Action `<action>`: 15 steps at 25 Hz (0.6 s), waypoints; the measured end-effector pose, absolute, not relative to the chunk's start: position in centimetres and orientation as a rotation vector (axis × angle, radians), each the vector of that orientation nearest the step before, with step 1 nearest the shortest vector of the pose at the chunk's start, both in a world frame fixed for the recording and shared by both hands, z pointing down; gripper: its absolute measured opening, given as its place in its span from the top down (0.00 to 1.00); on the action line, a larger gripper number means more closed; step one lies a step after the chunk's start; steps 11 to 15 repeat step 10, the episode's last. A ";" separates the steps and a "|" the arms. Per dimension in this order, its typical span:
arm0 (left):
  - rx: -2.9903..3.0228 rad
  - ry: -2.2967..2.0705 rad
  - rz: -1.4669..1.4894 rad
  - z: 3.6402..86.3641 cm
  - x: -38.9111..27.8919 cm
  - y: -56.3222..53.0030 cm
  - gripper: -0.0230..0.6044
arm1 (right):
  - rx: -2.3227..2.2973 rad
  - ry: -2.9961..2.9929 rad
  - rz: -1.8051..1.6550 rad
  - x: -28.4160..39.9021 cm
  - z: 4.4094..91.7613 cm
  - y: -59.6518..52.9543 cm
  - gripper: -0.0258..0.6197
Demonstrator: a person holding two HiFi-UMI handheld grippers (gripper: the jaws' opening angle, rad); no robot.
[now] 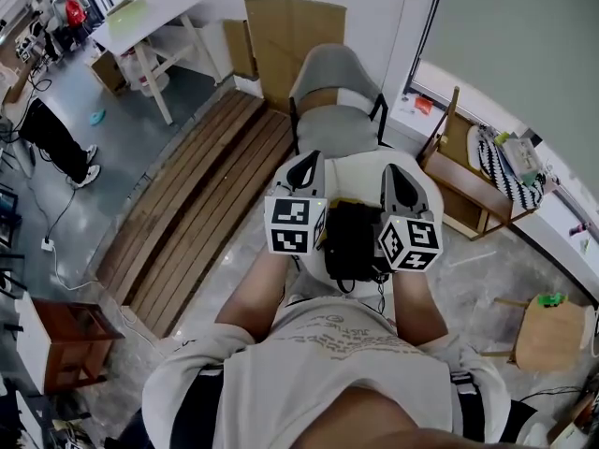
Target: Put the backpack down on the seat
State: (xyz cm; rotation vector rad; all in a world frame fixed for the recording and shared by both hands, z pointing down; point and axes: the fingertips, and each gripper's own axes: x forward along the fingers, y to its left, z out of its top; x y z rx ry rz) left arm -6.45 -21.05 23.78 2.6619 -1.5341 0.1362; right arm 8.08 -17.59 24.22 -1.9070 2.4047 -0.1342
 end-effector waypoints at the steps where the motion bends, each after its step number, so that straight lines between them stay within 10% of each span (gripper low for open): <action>1: 2.663 -1.528 0.138 23.8 -6.4 -21.0 0.93 | -1.905 2.406 -0.134 8.0 24.2 -17.5 0.92; 15: 2.668 -1.491 0.135 23.7 -6.5 -21.0 0.93 | -1.900 2.418 -0.141 7.1 24.3 -17.5 0.92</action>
